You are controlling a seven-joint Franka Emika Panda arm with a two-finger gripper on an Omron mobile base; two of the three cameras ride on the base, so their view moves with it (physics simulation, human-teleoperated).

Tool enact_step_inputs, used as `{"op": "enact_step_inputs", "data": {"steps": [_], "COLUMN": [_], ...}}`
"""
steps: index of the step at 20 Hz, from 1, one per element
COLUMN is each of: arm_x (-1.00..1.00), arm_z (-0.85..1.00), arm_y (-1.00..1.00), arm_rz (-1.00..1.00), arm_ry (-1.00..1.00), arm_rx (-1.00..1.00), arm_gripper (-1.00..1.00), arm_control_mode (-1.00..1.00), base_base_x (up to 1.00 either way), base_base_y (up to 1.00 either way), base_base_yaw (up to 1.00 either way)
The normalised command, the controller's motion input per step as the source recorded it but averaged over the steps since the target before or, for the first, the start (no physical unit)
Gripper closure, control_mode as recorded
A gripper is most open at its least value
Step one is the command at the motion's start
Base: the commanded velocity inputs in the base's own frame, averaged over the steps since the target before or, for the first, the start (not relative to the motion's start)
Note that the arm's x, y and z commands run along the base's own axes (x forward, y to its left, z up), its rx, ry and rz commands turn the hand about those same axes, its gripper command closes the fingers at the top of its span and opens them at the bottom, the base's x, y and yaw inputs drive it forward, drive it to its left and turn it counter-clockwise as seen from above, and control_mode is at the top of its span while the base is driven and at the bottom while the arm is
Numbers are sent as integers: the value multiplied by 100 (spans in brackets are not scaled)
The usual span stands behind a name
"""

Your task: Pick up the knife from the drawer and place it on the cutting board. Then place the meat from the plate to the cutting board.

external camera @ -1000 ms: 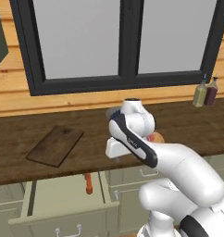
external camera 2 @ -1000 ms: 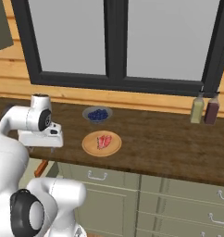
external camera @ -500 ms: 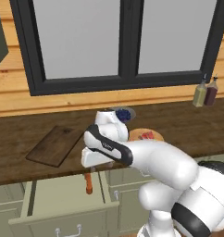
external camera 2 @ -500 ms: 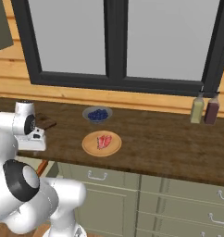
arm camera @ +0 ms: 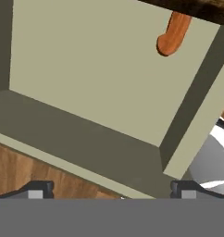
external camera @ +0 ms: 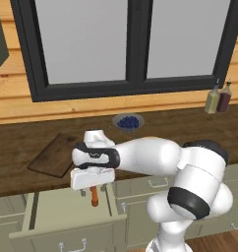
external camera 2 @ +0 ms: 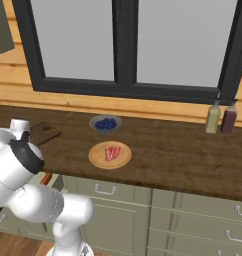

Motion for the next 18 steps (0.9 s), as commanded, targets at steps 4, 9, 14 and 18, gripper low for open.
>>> {"op": "enact_step_inputs", "data": {"steps": [4,9,14,18], "arm_x": [-19,-22,-36,-20], "arm_z": [-6,3,-4,-30], "arm_y": [34,29,15,0], "arm_rz": [1,0,0,0], "arm_ry": [16,18,0,-18], "arm_rx": [-1,-8,-15,-4], "arm_gripper": [-100,-100,-100,-100], "arm_control_mode": [-100,-100,-100,-100], "base_base_x": [0,0,0,0], "base_base_y": [0,0,0,0], "base_base_yaw": [0,0,0,0]}}
